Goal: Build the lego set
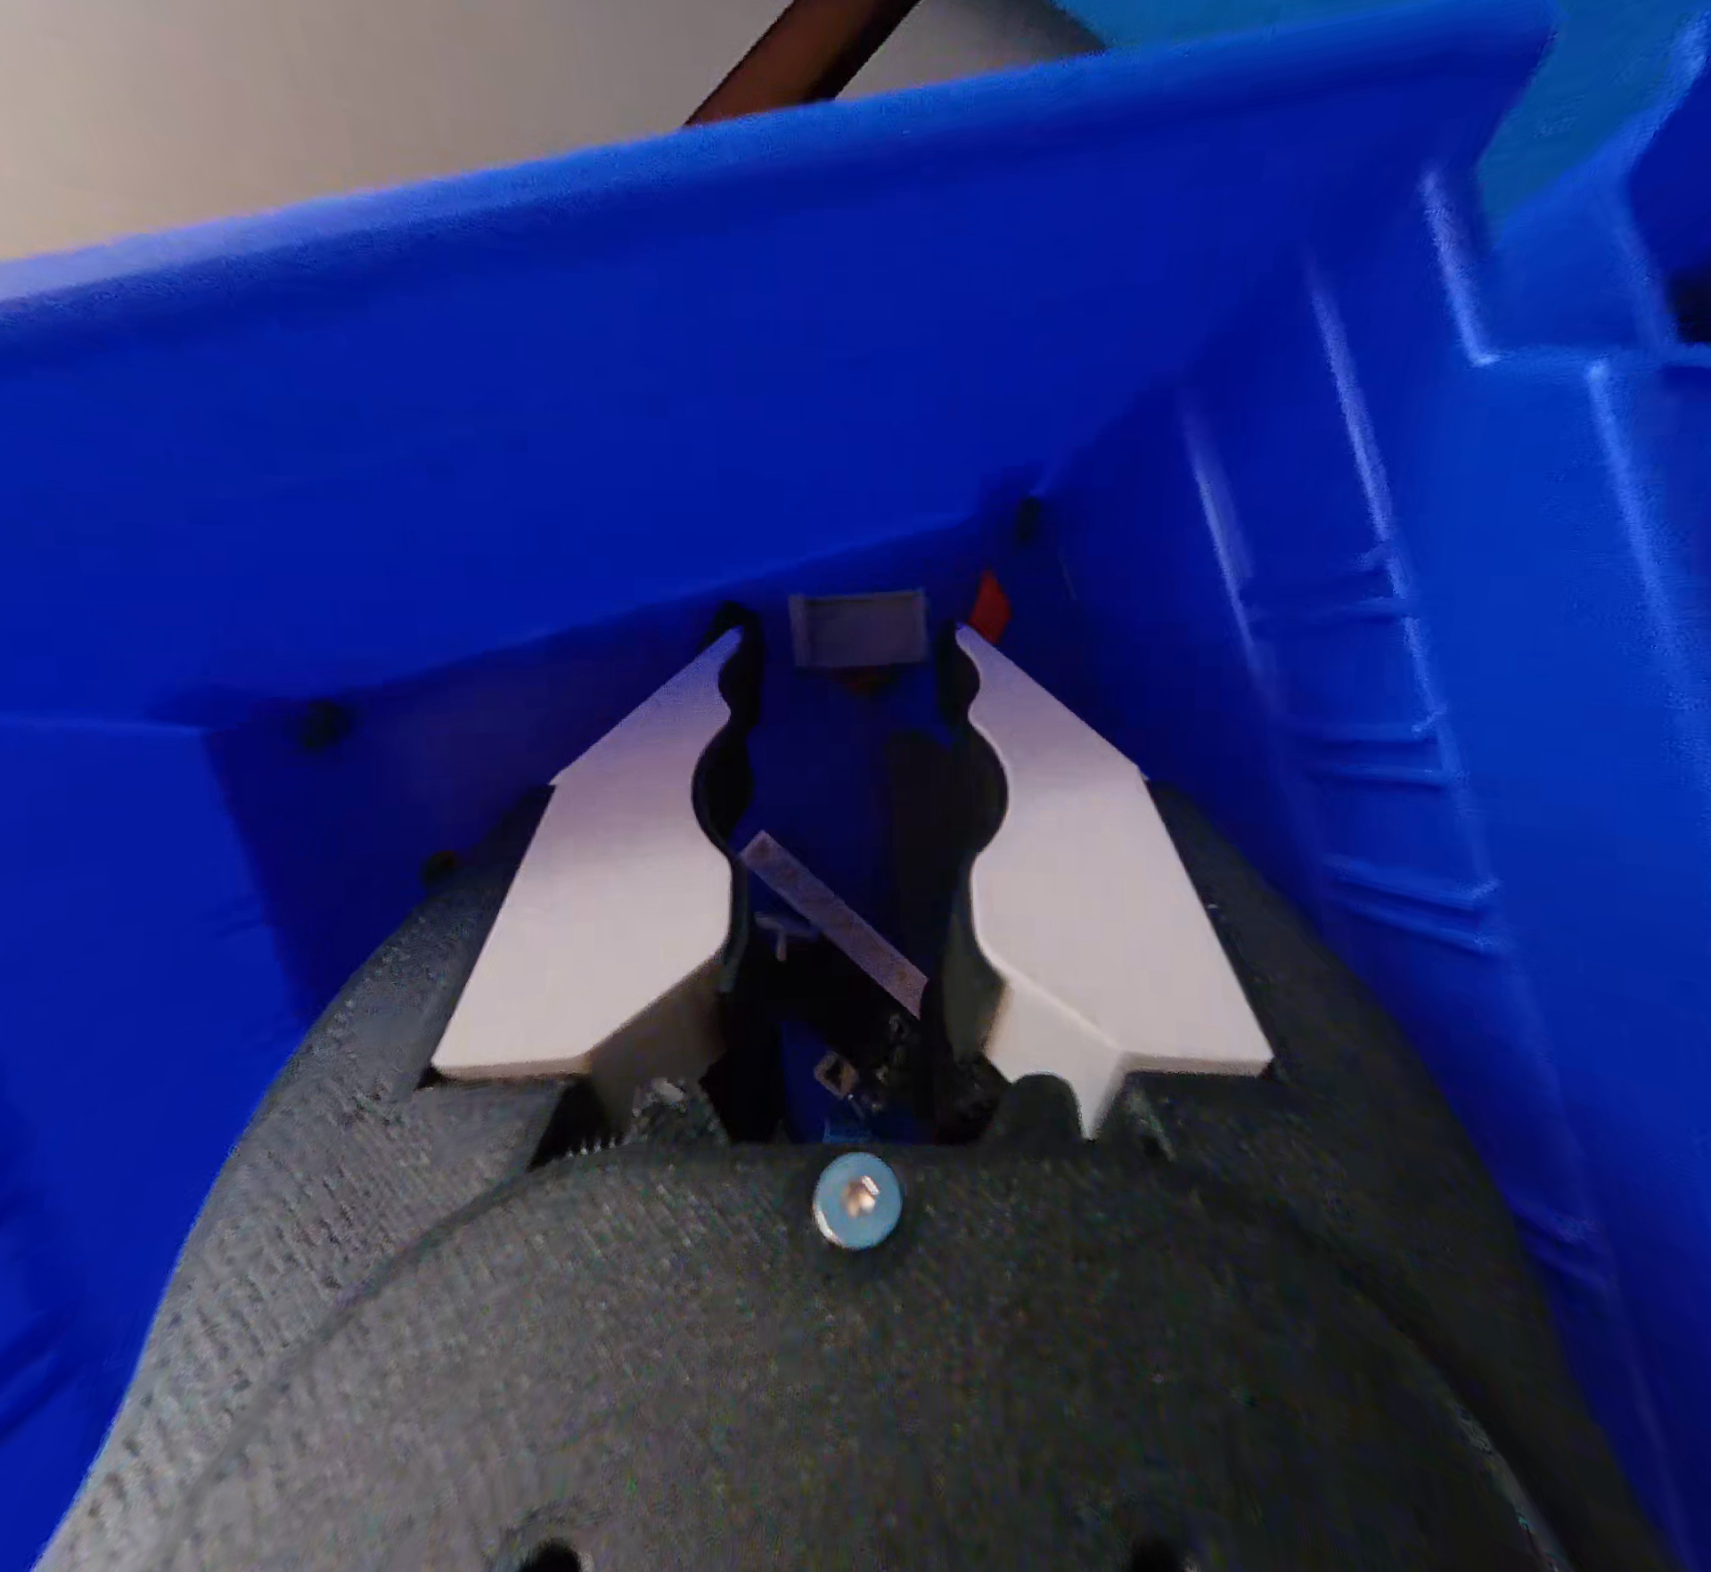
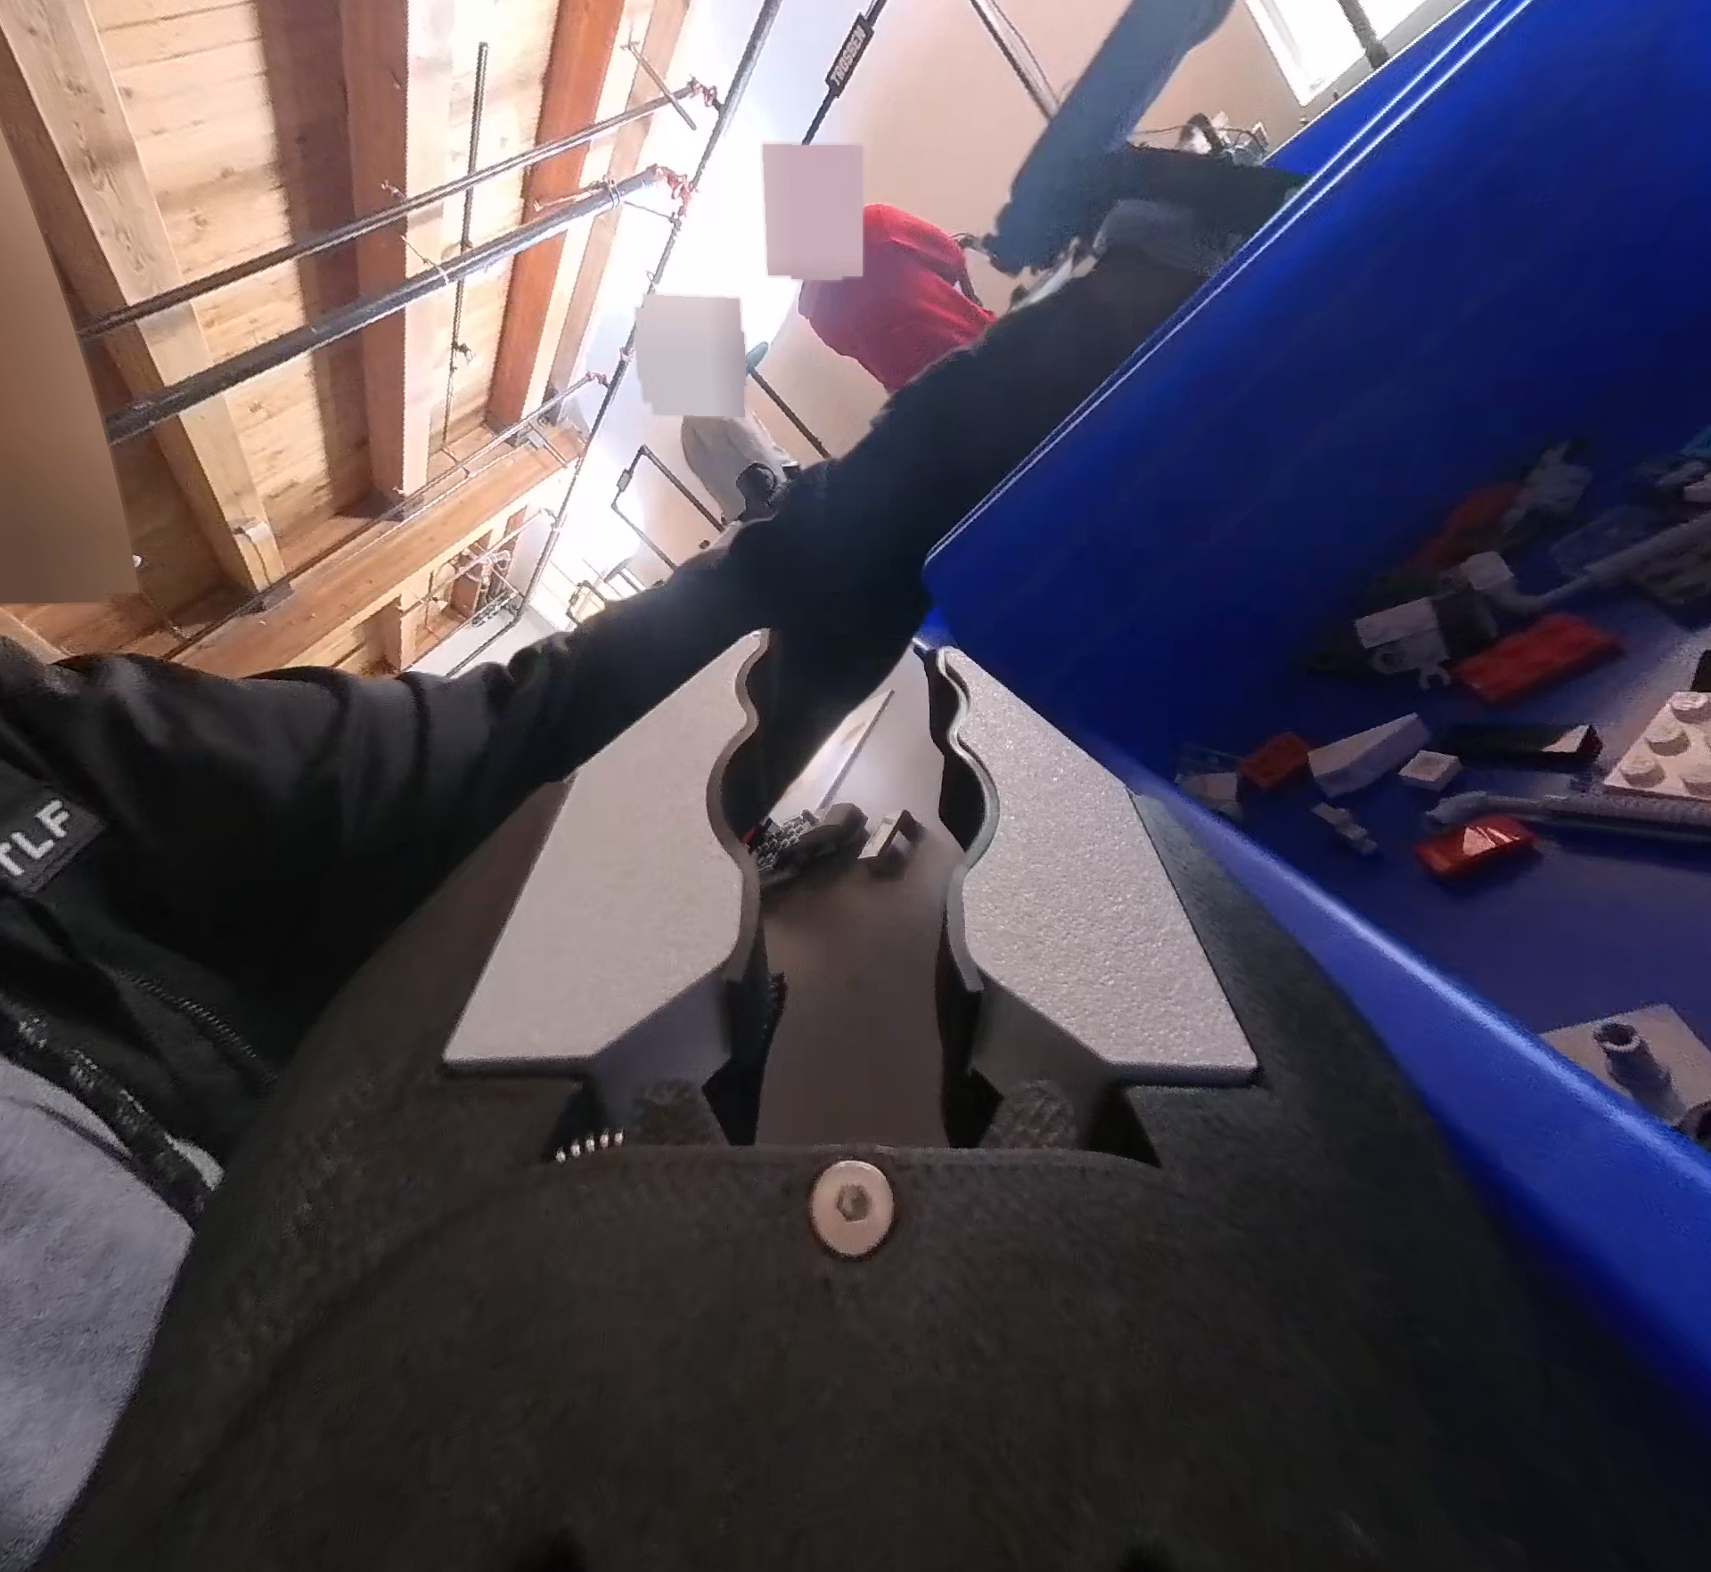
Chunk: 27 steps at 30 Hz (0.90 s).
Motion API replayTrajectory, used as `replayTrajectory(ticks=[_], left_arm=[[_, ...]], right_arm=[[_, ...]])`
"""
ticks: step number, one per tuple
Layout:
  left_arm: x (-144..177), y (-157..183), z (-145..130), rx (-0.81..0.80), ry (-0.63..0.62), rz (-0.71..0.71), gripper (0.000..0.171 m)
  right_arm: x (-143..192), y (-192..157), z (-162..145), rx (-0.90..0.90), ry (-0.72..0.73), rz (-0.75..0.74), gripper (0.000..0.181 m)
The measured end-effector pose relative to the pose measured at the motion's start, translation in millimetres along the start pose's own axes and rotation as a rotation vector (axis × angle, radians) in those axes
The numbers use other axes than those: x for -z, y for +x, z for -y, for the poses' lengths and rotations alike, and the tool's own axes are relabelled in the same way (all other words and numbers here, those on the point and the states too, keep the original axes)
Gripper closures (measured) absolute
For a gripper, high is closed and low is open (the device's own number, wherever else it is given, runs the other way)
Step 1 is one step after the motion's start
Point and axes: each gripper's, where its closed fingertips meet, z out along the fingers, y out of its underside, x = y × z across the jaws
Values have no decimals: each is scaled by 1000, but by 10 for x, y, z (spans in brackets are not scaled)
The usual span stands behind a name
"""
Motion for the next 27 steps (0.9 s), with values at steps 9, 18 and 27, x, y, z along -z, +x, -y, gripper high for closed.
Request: replayTrajectory(ticks=[9, 18, 27], left_arm=[[95, 42, 38, -16, 53, 8, 137], [1900, 453, -577, 188, 456, -121, 137], [3064, 207, -3292, 487, 461, 220, 138]], right_arm=[[-21, 40, 46, -36, 12, 18, 148], [-45, 22, -13, 18, -15, -11, 148], [-189, 15, -253, 115, -158, -61, 148]])
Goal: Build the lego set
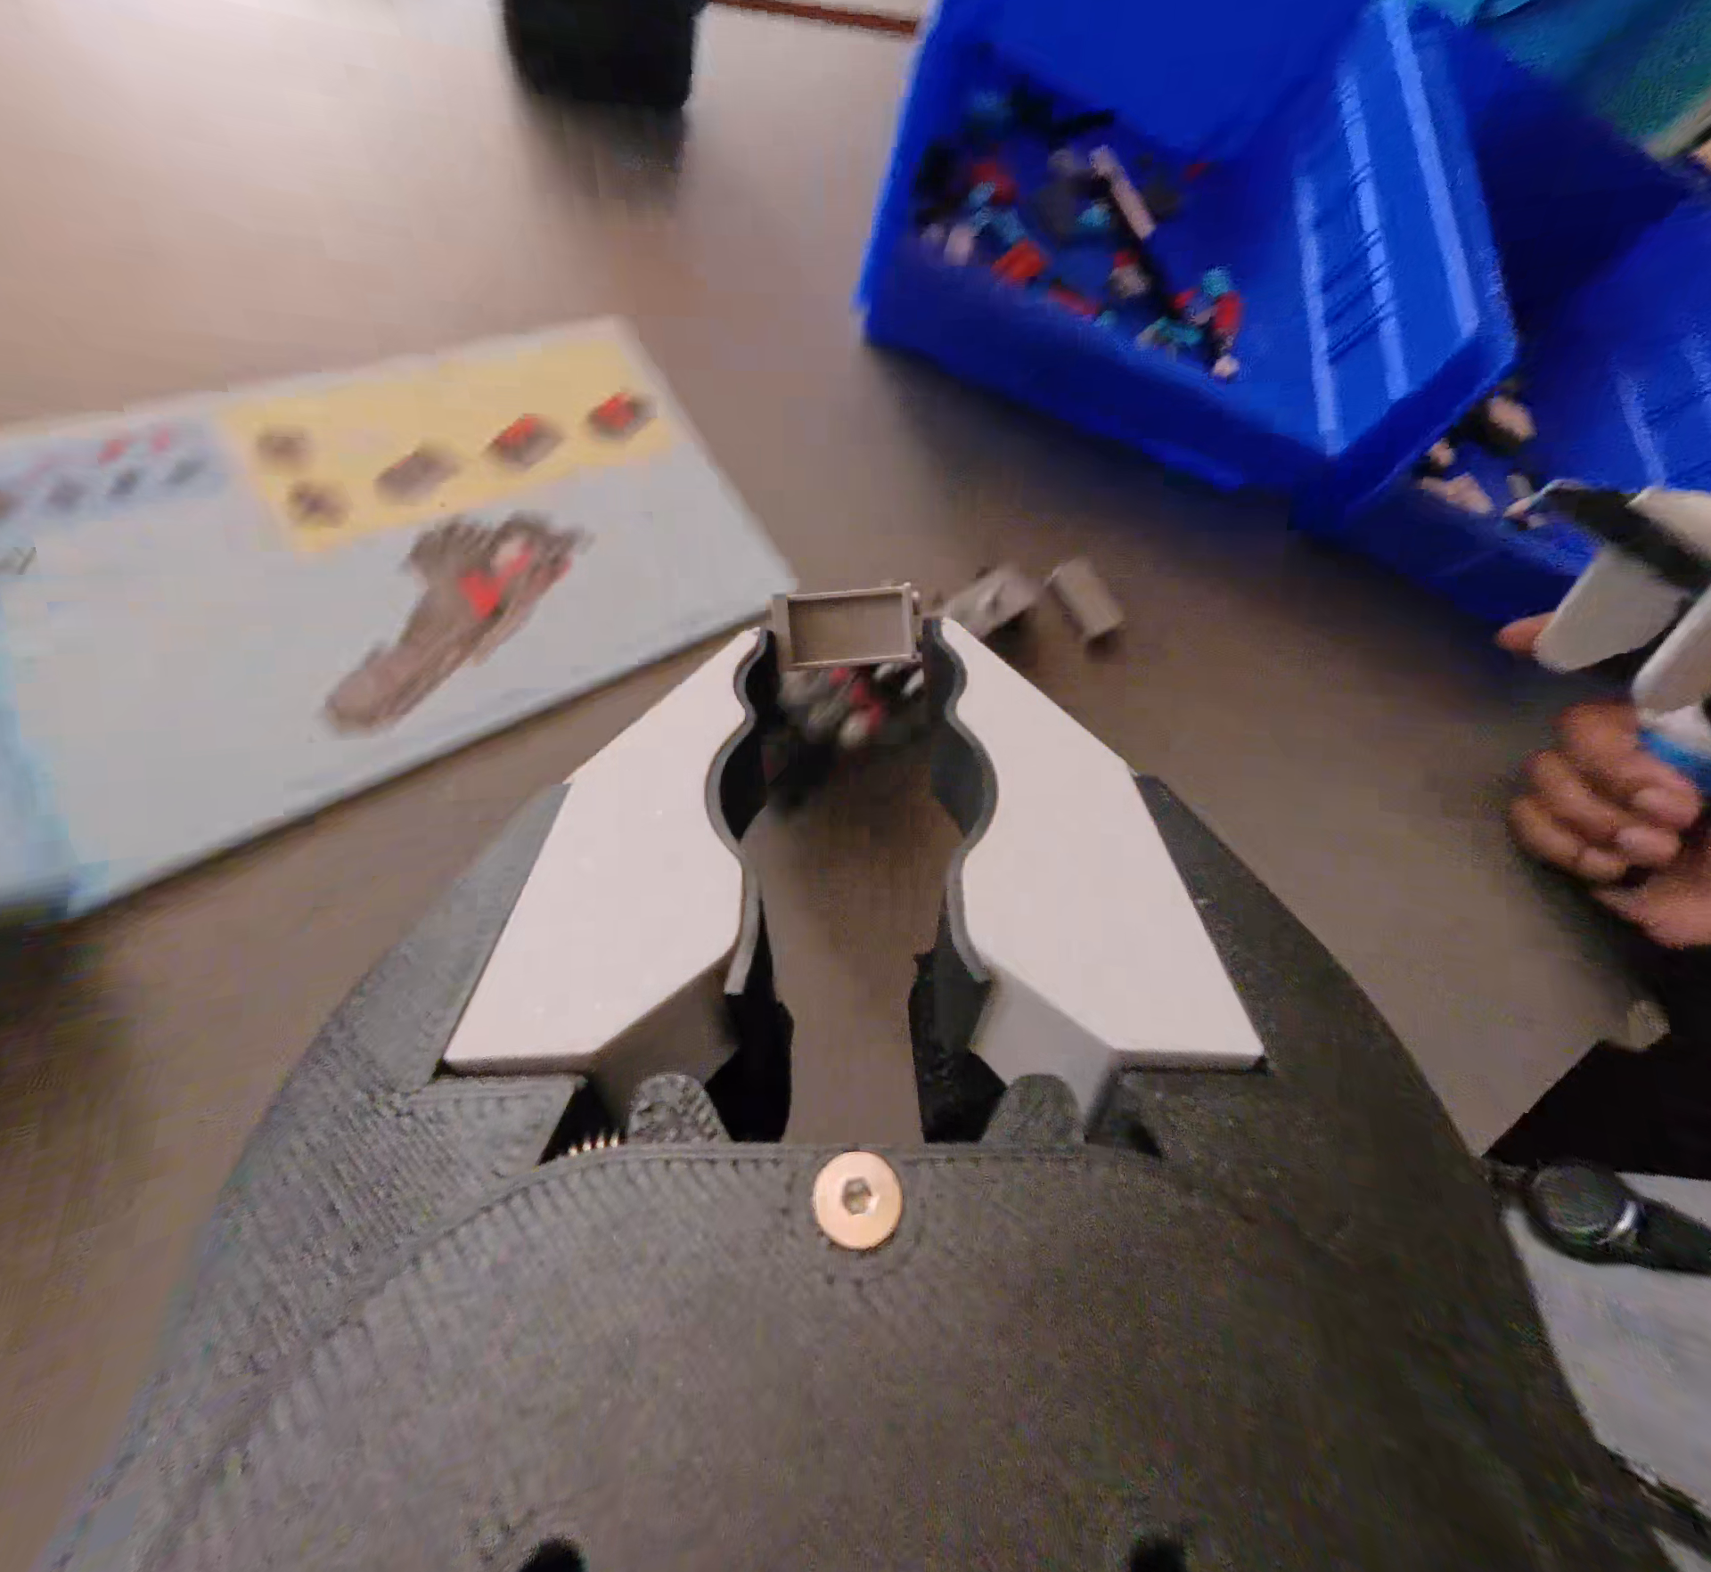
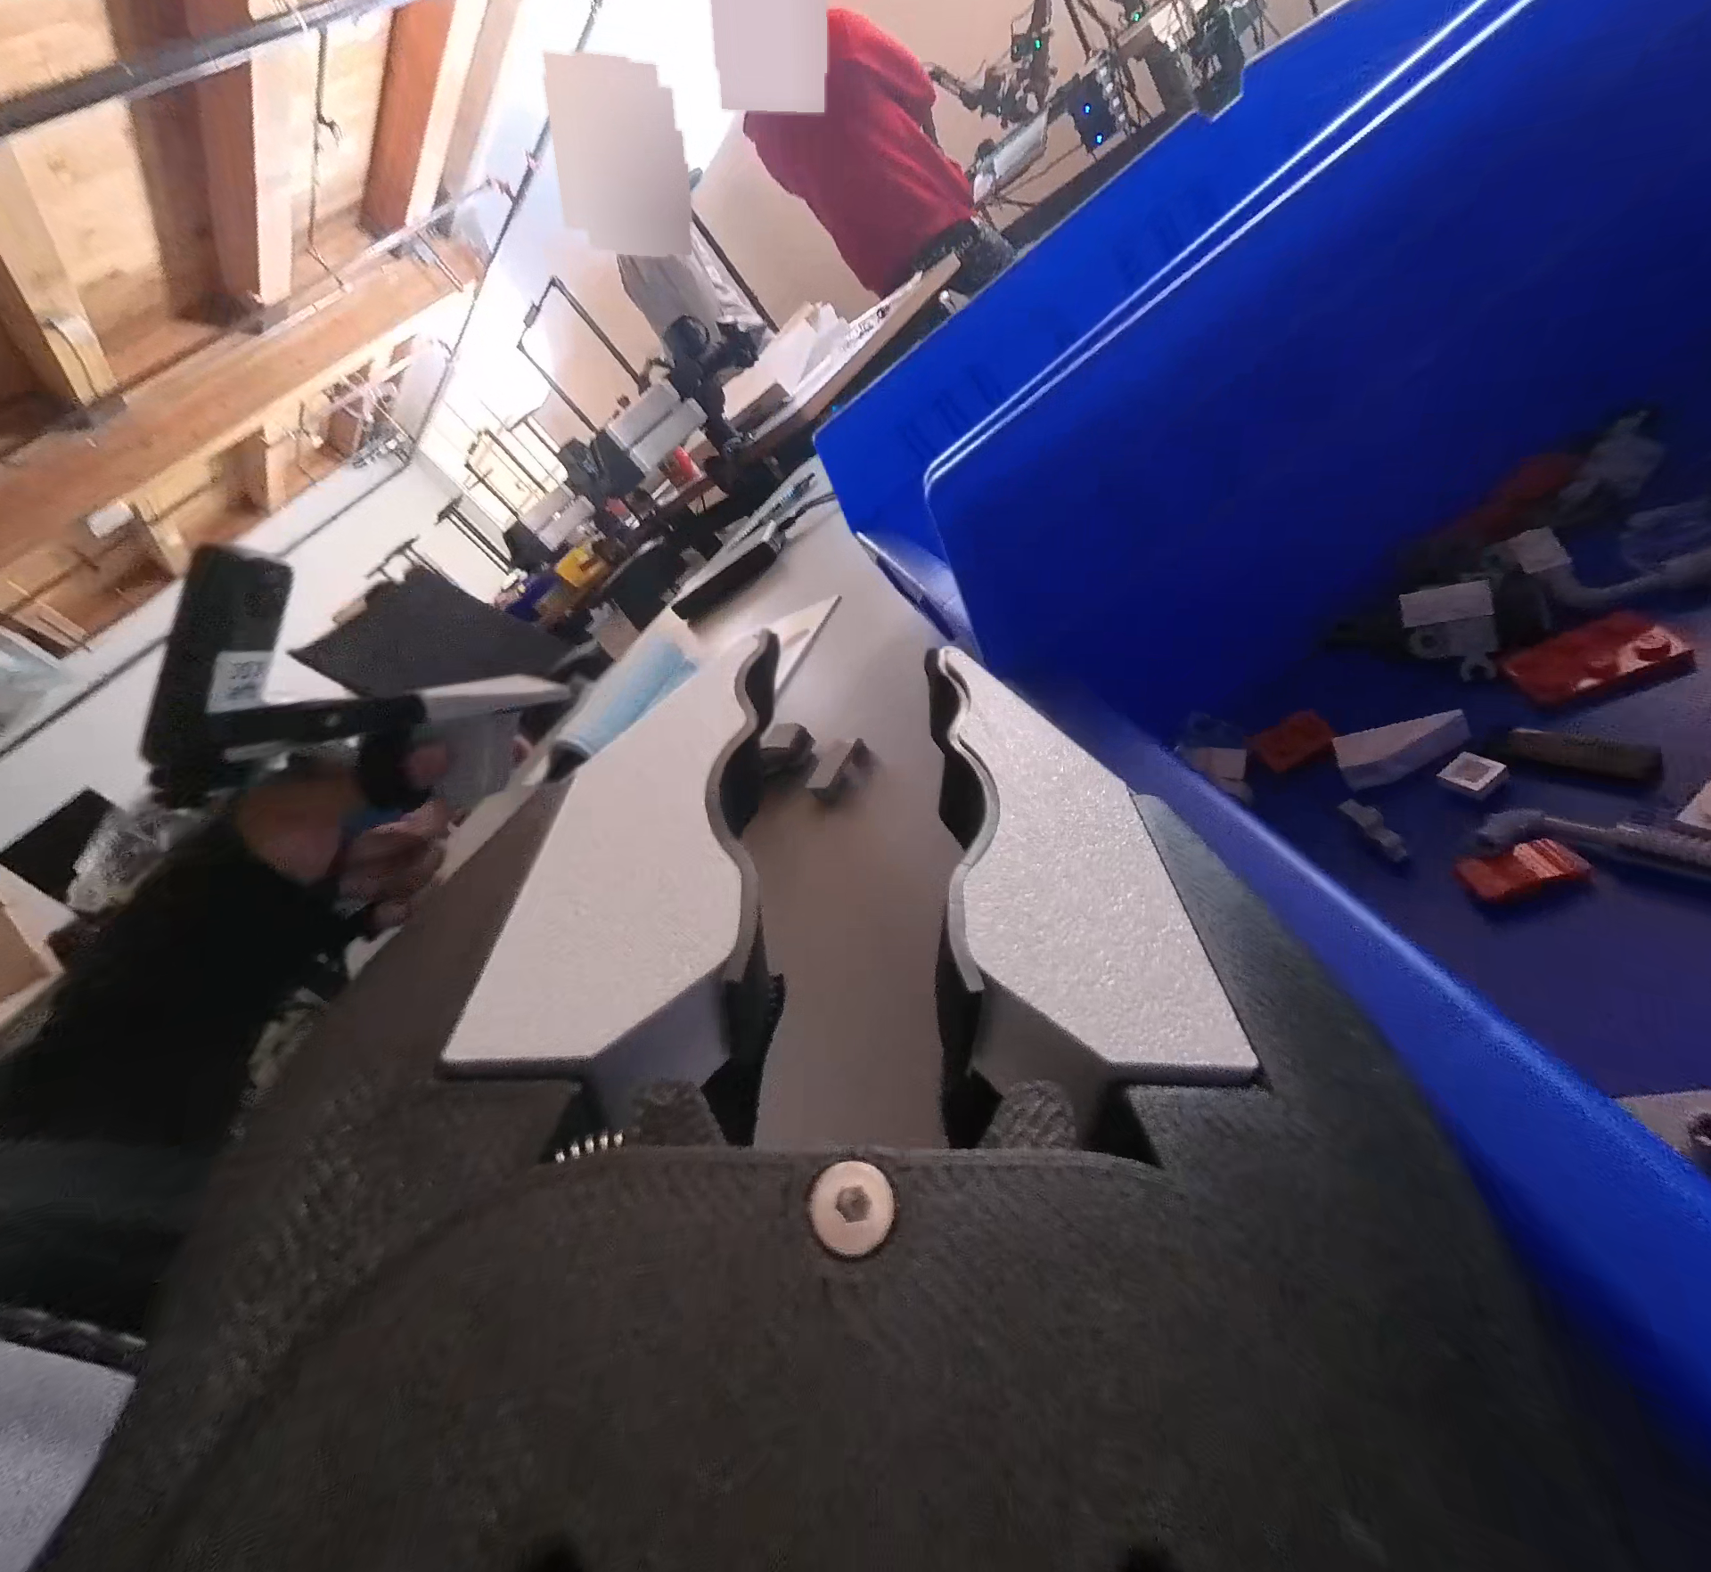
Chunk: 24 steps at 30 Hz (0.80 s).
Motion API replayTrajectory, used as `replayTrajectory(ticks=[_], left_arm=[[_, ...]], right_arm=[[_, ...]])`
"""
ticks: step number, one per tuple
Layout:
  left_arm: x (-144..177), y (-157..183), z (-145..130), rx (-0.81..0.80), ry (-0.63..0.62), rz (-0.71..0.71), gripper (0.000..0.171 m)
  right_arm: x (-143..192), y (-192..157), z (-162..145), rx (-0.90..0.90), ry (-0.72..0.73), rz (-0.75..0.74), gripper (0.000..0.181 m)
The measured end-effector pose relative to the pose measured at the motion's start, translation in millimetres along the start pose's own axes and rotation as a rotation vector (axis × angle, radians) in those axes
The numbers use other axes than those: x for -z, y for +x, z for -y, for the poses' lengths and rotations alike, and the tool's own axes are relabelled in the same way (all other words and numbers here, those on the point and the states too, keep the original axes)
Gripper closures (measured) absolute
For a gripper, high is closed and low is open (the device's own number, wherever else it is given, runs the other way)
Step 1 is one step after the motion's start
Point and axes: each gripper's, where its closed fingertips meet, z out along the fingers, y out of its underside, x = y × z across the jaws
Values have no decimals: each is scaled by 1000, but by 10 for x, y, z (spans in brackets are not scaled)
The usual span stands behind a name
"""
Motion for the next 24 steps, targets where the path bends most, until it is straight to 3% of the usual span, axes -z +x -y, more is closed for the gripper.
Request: replayTrajectory(ticks=[4, 8, 12, 16, 21, 24], left_arm=[[86, -238, -517, 24, -94, 31, 138], [-68, -319, -711, -16, -158, 42, 138], [-128, -332, -676, -2, -142, -12, 130], [43, -346, -537, 5, -58, -85, 124], [239, -617, -557, 35, -35, -114, 122], [351, -785, -399, 69, 33, -151, 122]], right_arm=[[-87, -35, -90, 56, -55, -19, 148], [-197, -116, -154, 35, -85, 22, 146], [-320, -267, -261, 41, -129, 75, 144], [-487, -510, -382, 62, -196, 174, 141], [-791, -889, -677, 167, -349, 321, 136], [-981, -1101, -899, 231, -436, 387, 134]])
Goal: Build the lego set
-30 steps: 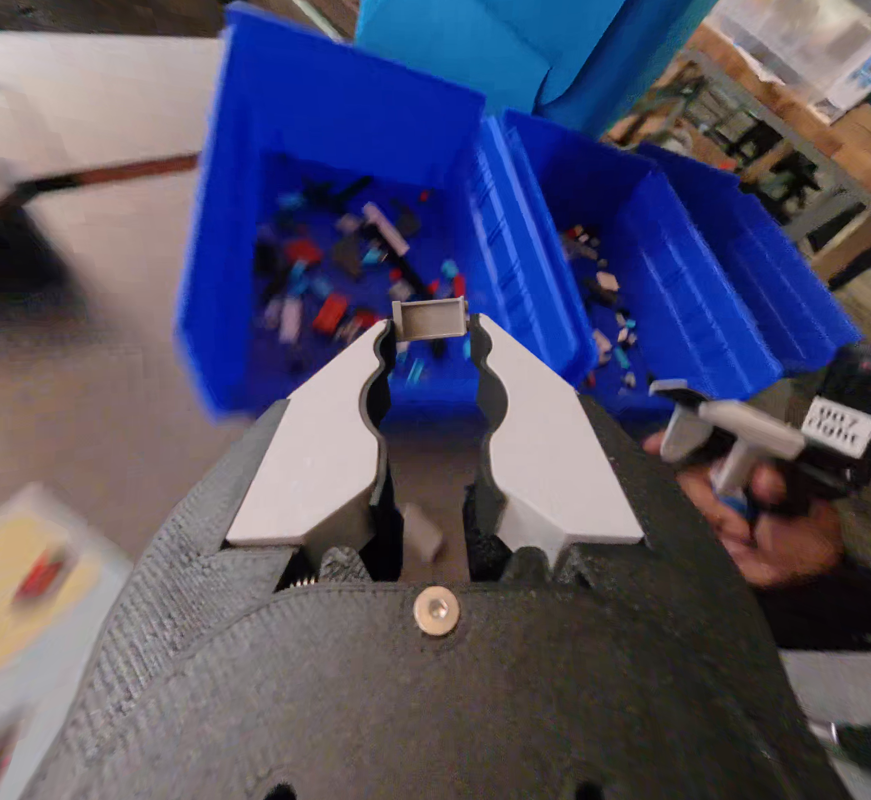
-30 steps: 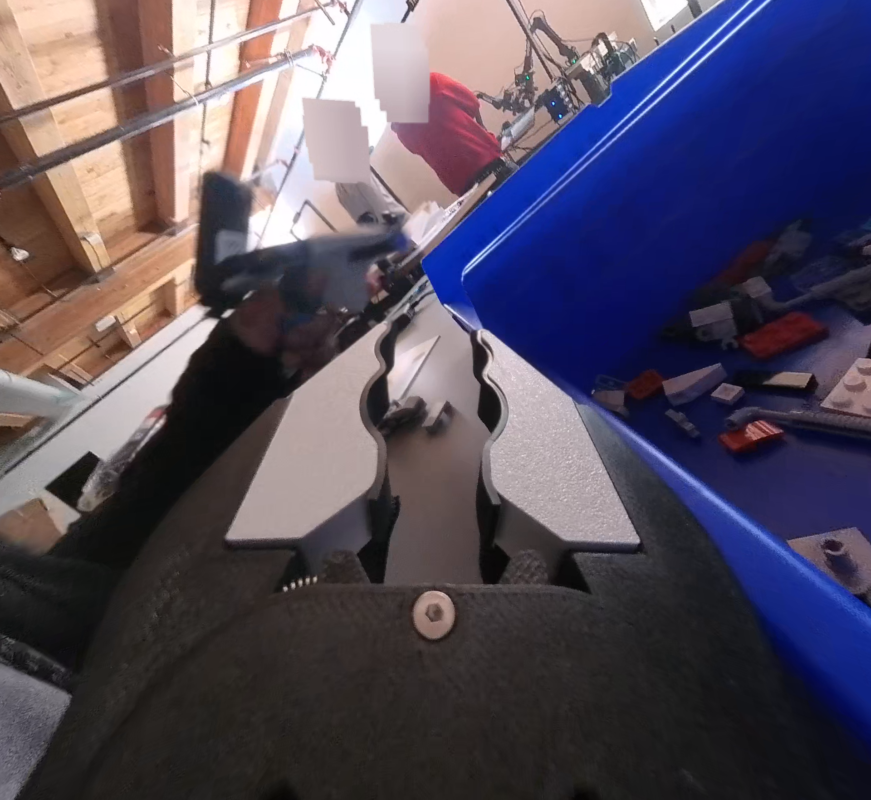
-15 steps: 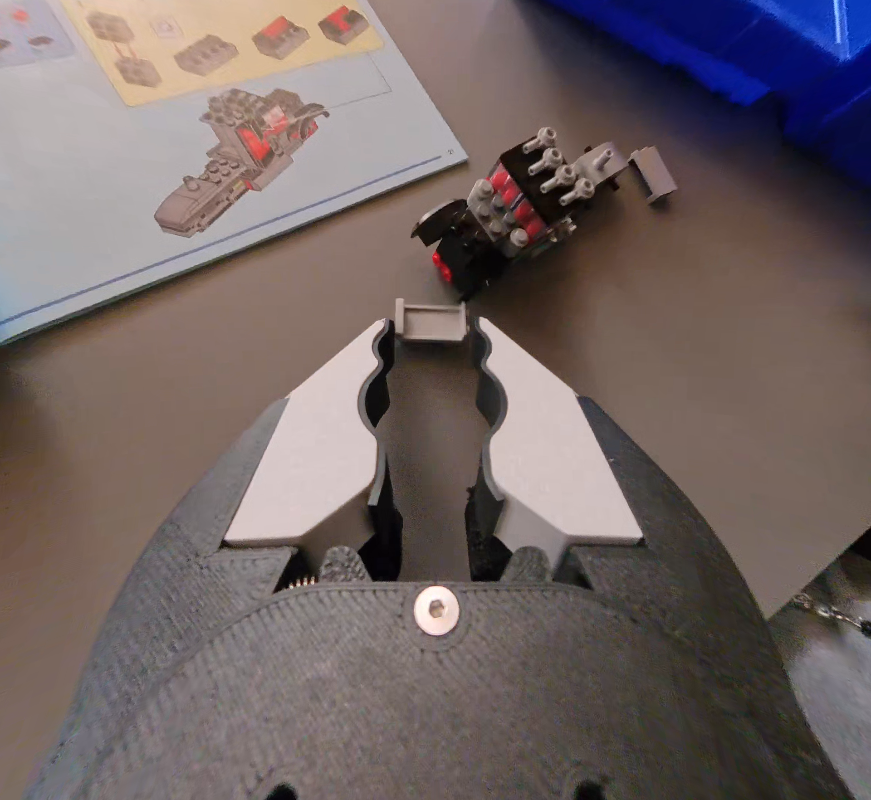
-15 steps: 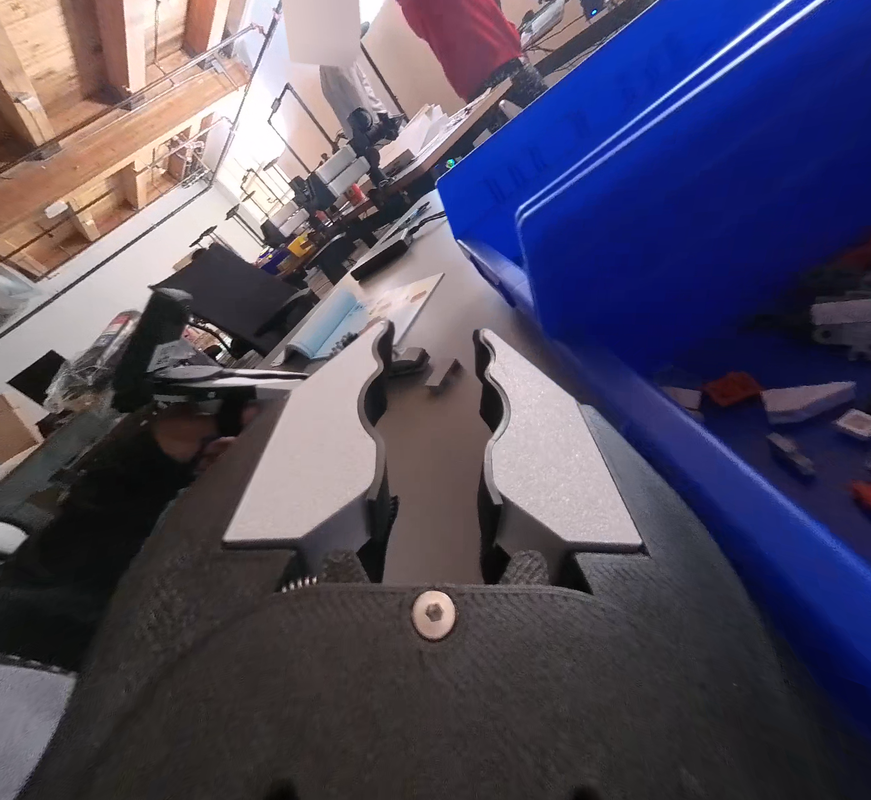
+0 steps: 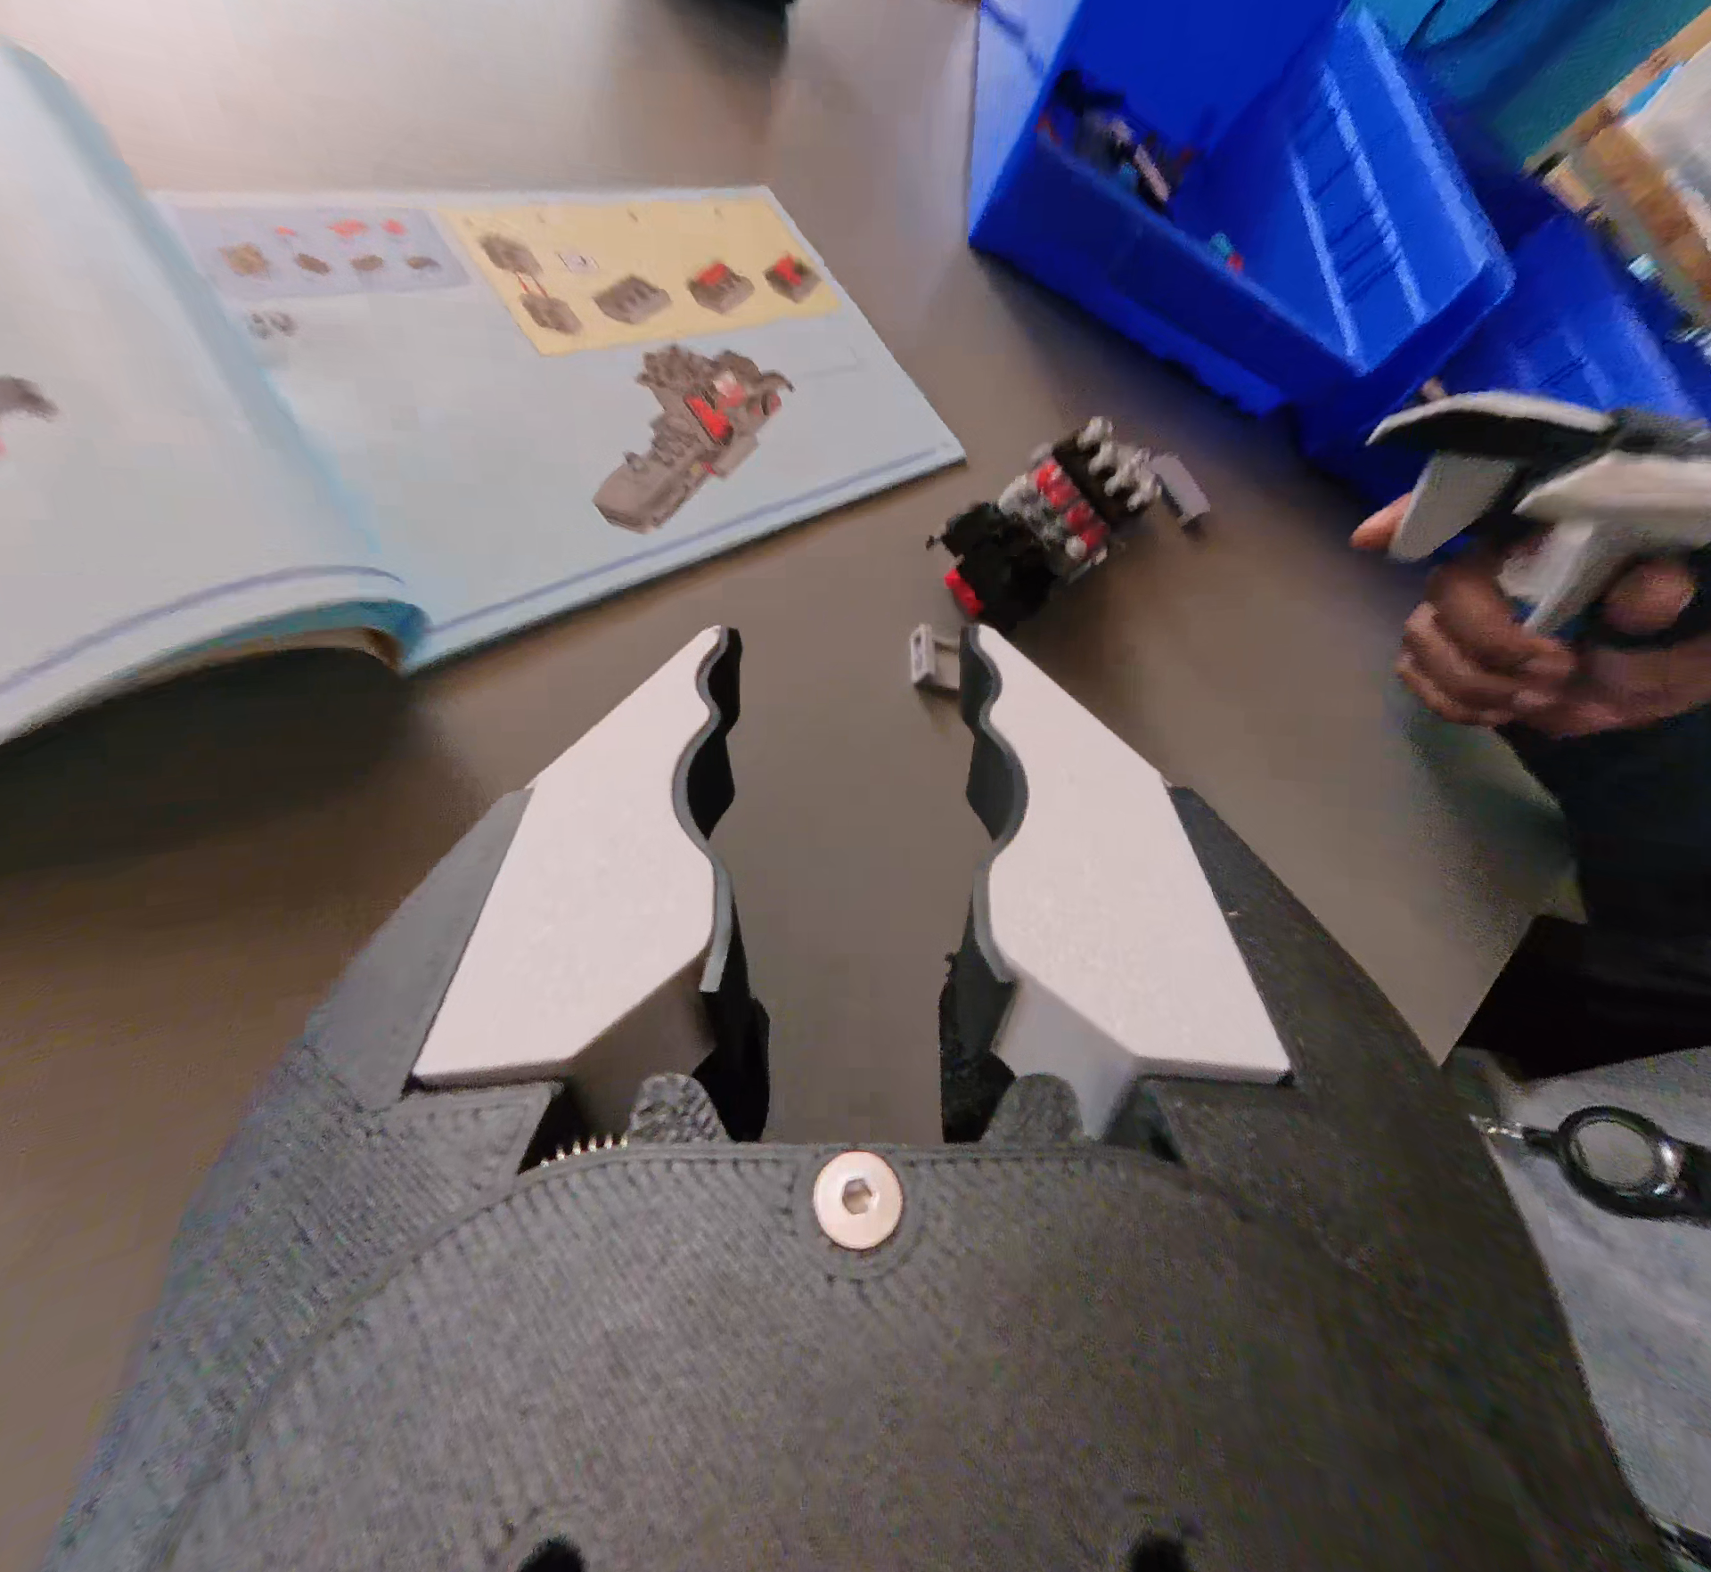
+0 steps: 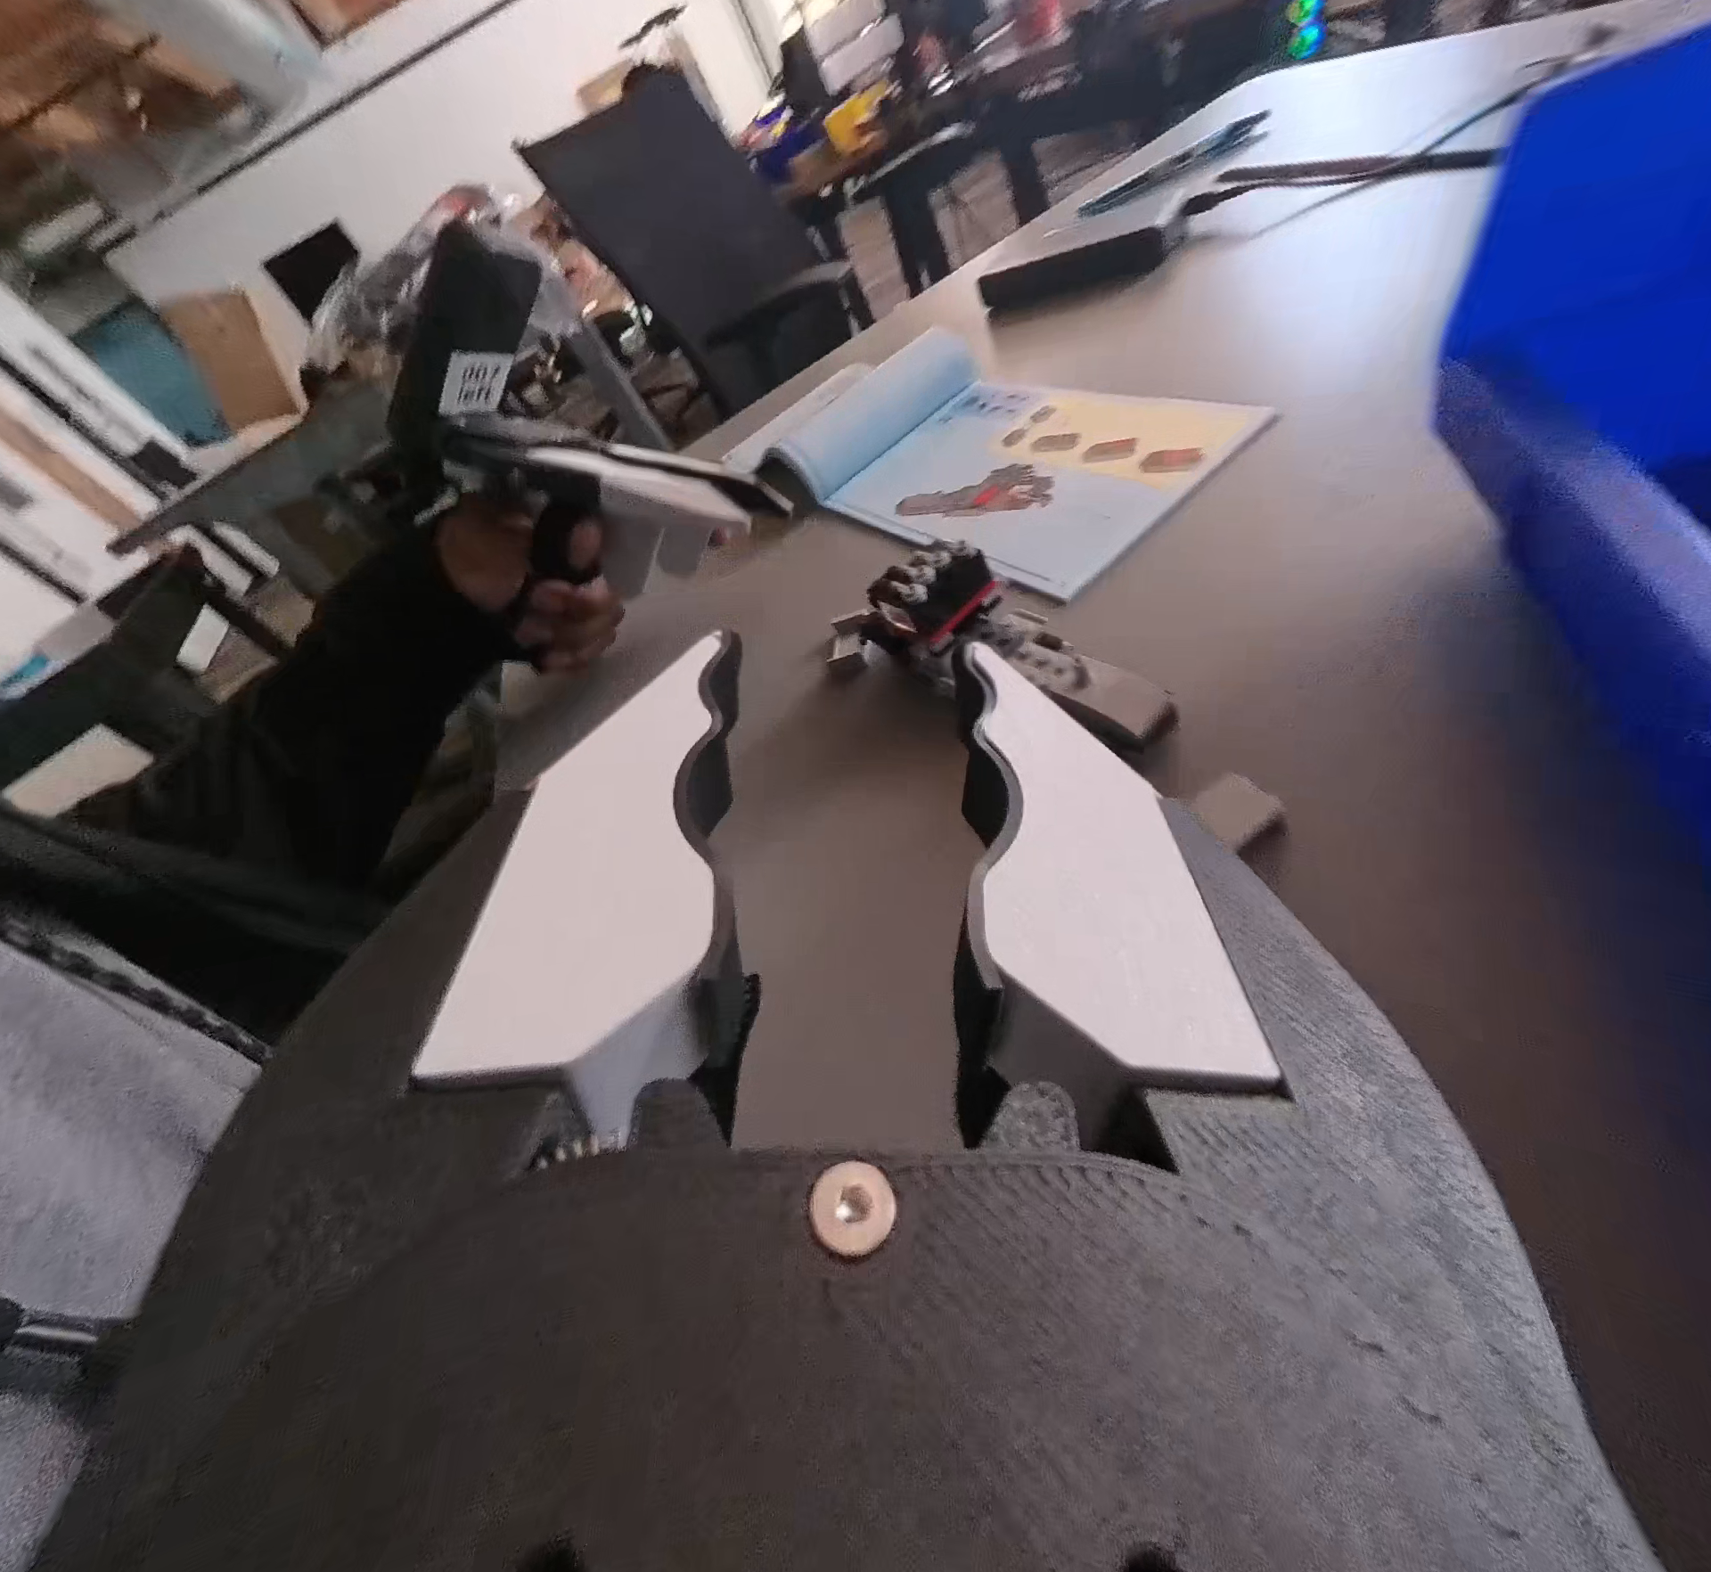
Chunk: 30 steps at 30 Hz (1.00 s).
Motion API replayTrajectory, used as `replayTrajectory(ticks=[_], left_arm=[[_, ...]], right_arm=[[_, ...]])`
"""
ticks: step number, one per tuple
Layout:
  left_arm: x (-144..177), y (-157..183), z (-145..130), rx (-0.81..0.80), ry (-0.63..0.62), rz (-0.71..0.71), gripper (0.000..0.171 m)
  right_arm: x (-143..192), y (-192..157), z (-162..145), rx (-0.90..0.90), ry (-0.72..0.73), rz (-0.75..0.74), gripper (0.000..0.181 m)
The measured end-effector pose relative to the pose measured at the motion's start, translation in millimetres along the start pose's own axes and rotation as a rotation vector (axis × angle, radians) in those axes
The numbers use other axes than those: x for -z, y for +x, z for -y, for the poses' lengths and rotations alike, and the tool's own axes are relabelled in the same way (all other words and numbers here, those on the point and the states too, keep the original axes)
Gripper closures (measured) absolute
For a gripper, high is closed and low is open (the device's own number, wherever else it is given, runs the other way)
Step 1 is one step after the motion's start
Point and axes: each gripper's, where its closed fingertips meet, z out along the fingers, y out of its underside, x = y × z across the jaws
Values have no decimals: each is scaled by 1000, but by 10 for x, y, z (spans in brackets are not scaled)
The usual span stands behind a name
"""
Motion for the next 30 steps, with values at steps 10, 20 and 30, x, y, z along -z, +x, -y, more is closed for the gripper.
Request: replayTrajectory(ticks=[10, 20, 30], left_arm=[[543, -411, 1514, -111, 590, -30, 116], [1228, -1027, 1517, -74, 740, -57, 109], [1401, -1295, 1396, -2, 787, -76, 113]], right_arm=[[-724, -306, 85, 131, -80, 117, 125], [-1108, -613, -345, 202, -255, 139, 124], [-1206, -484, -593, 241, -425, 75, 141]])
